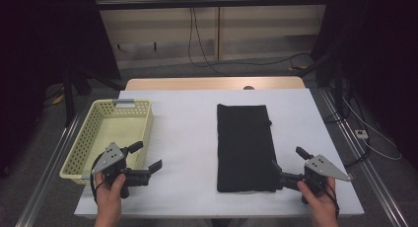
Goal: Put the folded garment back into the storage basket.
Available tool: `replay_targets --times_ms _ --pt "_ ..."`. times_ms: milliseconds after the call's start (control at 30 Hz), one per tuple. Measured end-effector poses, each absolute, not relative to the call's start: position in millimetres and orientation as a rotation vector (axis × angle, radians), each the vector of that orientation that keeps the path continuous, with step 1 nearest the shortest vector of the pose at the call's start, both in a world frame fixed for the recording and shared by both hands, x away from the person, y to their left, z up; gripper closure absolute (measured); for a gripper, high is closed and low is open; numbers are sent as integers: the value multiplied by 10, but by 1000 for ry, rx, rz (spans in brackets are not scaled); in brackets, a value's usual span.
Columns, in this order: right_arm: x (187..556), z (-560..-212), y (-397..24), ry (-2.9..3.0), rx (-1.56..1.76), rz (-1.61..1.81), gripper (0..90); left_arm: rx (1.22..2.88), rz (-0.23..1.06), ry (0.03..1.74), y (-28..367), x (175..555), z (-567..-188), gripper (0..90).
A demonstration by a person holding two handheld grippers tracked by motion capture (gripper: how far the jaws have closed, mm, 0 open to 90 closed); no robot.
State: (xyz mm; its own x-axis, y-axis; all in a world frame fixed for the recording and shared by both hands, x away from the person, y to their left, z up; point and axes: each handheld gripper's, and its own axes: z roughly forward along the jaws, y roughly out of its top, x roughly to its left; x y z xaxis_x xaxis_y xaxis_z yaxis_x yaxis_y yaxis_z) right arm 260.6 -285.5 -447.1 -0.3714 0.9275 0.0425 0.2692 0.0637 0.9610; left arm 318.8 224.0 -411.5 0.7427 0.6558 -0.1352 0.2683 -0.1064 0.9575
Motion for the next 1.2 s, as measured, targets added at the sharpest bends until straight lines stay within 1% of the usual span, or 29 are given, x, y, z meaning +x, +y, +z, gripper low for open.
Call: replay_targets --times_ms 200,567,800,1200 --pt "2613 -4465 -2879 1716 1212 1336 29 1684 379 738 2209 3176 -4083 35" --pt "2631 -4472 -2859 1765 1201 1326 29 1668 319 727 2044 3188 -4027 32" --pt "2664 -4487 -2839 1786 1210 1327 30 1697 306 694 1926 3202 -3986 32" --pt "2667 -4481 -2862 1798 1222 1328 34 1709 292 701 1714 3276 -3934 32"
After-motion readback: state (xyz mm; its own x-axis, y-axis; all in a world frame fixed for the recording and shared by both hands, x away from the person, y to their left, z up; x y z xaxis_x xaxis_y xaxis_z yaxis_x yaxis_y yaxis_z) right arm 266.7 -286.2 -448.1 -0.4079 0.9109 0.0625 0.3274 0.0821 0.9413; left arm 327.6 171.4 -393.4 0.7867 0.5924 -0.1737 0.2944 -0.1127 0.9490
